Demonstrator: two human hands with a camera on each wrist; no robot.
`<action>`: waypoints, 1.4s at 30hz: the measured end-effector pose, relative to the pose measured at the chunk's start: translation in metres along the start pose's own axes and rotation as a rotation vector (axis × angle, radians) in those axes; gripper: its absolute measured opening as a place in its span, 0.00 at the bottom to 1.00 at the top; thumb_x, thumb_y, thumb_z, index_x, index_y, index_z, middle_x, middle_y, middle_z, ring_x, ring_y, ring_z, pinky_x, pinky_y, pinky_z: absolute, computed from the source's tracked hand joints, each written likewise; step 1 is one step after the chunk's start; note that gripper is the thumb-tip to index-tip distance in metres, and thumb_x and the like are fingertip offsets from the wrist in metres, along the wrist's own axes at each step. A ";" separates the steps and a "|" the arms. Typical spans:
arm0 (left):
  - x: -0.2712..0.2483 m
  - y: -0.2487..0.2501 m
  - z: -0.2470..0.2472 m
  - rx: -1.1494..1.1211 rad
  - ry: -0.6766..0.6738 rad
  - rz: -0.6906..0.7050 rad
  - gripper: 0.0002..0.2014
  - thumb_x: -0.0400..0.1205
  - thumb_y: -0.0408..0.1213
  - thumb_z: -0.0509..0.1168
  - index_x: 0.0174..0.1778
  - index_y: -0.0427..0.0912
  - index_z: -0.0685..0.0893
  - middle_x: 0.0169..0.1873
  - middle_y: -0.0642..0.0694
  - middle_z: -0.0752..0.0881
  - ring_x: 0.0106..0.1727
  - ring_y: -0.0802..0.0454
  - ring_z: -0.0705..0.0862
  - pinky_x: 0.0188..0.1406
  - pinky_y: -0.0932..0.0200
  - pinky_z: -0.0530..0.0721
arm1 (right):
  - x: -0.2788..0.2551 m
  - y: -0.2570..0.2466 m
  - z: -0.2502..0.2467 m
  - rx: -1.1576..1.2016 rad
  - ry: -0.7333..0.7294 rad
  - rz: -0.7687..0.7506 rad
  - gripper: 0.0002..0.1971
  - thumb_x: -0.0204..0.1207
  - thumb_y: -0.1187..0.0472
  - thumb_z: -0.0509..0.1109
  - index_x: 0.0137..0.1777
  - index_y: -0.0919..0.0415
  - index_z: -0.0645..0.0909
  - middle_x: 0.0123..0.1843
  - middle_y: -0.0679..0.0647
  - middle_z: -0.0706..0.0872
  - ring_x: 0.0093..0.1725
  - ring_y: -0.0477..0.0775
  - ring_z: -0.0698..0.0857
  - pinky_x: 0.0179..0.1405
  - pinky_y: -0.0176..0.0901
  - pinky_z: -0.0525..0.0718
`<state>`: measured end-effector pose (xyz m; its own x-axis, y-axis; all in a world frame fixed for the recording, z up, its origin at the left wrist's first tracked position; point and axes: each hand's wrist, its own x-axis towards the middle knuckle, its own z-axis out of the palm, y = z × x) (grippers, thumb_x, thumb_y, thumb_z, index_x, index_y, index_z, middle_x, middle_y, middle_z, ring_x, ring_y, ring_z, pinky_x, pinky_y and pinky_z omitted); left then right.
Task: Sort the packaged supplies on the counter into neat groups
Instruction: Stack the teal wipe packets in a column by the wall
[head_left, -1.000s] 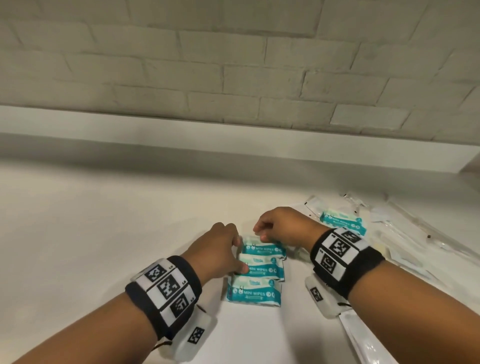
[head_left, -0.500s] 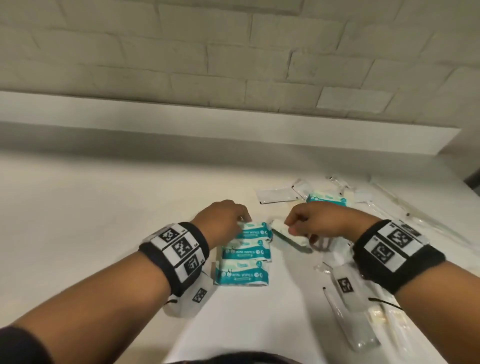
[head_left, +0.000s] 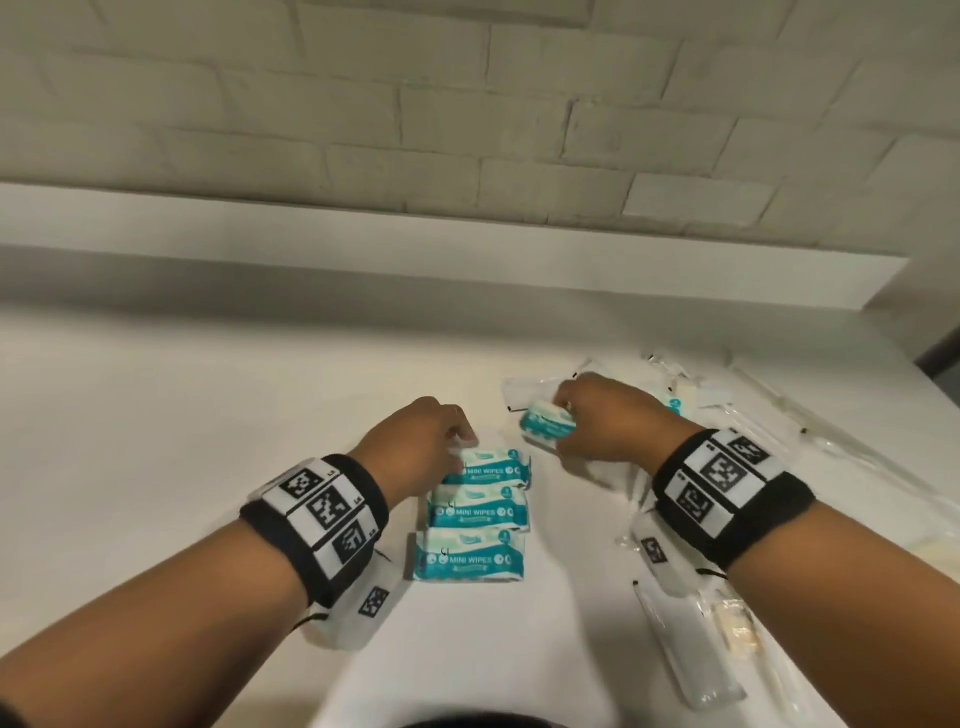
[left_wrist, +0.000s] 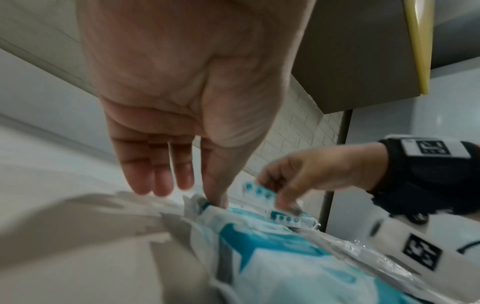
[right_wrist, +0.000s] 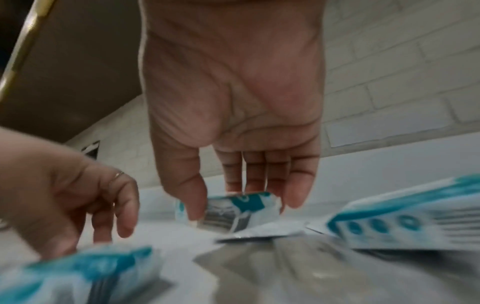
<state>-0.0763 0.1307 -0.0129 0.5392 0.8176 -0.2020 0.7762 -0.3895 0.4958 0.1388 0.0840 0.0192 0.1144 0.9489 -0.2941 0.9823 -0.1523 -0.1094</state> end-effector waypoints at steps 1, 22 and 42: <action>-0.001 -0.001 0.000 0.013 0.040 -0.002 0.19 0.74 0.37 0.74 0.60 0.50 0.80 0.59 0.49 0.78 0.59 0.49 0.81 0.55 0.56 0.80 | 0.007 -0.006 -0.002 0.042 0.064 -0.049 0.23 0.69 0.53 0.74 0.65 0.50 0.78 0.56 0.50 0.80 0.49 0.50 0.79 0.47 0.43 0.80; -0.001 0.003 -0.006 0.046 -0.070 0.071 0.19 0.78 0.36 0.71 0.66 0.49 0.82 0.67 0.52 0.75 0.66 0.54 0.77 0.69 0.59 0.76 | 0.021 0.035 -0.022 0.196 0.103 0.105 0.18 0.69 0.56 0.76 0.59 0.49 0.78 0.52 0.47 0.84 0.46 0.50 0.84 0.43 0.47 0.87; -0.023 0.018 -0.008 0.207 -0.267 0.138 0.48 0.69 0.59 0.74 0.82 0.55 0.57 0.82 0.56 0.52 0.81 0.50 0.57 0.79 0.48 0.64 | 0.063 -0.033 -0.003 0.255 -0.089 -0.140 0.26 0.71 0.66 0.77 0.71 0.55 0.79 0.67 0.49 0.84 0.62 0.48 0.82 0.59 0.37 0.75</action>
<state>-0.0773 0.1088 0.0071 0.6889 0.6224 -0.3716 0.7248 -0.5884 0.3583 0.1137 0.1496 0.0072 -0.0435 0.9394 -0.3400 0.9171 -0.0974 -0.3866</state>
